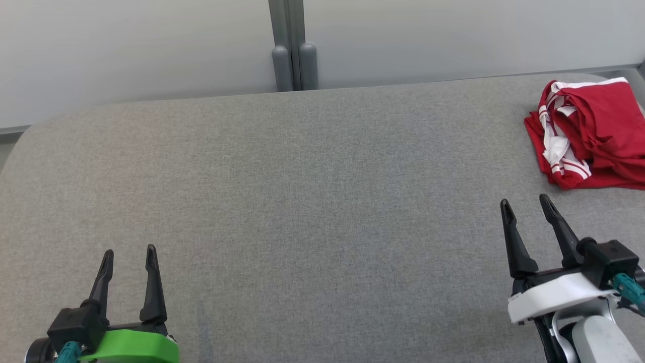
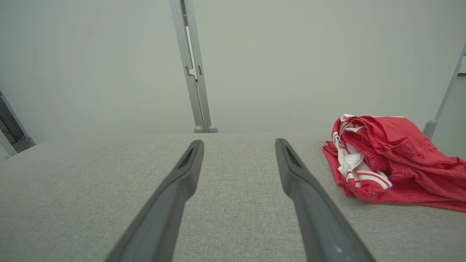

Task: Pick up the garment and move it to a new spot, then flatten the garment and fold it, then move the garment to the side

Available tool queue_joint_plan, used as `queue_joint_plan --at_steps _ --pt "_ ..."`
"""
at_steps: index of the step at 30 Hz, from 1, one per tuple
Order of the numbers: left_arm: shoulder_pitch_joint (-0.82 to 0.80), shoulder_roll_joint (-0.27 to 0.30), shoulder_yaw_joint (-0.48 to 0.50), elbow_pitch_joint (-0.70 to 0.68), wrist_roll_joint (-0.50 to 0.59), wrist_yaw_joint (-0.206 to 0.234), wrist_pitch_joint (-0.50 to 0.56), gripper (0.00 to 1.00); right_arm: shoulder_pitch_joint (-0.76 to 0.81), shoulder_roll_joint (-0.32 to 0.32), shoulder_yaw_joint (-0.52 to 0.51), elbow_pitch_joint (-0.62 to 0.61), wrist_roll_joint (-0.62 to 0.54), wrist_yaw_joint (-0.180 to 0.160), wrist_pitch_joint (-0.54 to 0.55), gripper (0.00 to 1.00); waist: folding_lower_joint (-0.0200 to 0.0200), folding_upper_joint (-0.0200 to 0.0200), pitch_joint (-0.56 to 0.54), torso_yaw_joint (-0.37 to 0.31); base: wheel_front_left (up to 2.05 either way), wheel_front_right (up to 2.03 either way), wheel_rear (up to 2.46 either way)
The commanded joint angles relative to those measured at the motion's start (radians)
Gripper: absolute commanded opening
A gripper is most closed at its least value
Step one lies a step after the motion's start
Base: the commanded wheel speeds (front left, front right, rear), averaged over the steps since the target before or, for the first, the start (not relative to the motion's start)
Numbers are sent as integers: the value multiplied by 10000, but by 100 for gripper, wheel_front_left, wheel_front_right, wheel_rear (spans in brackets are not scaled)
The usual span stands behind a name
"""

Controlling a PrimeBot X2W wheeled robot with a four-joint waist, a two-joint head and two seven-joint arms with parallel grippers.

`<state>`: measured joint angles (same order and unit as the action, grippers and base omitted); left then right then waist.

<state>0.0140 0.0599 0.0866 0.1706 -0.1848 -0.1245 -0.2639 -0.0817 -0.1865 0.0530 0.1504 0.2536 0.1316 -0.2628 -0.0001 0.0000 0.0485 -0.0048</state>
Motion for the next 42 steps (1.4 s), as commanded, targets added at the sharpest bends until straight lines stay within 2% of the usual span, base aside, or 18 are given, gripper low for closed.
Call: queue_joint_plan --at_steps 1,10,25,26,31,42 --pt "123 19 42 20 8 -48 2 100 268 102 -105 -166 -34 -21 -21 100 1 0 -132 45 0 0 0" --pt "398 19 166 49 -19 -63 2 100 1296 574 -541 -708 -227 -20 -22 100 1 0 -451 70 0 0 0" --pt "349 40 168 175 -85 -72 2 100 1375 605 -446 -764 -229 -20 -22 100 1 0 -549 172 0 0 0" --pt "340 -10 121 241 -71 -40 -1 0 1330 610 -443 -728 -194 0 0 0 1 0 -550 173 0 0 0" --pt "427 -153 88 713 -95 -40 11 0 1495 768 -384 -312 -154 0 18 0 1 0 -550 173 0 0 0" --pt "152 -142 143 731 -2149 -43 582 0 1233 786 -482 -148 1926 -1 490 0 1 0 -542 163 0 0 0"
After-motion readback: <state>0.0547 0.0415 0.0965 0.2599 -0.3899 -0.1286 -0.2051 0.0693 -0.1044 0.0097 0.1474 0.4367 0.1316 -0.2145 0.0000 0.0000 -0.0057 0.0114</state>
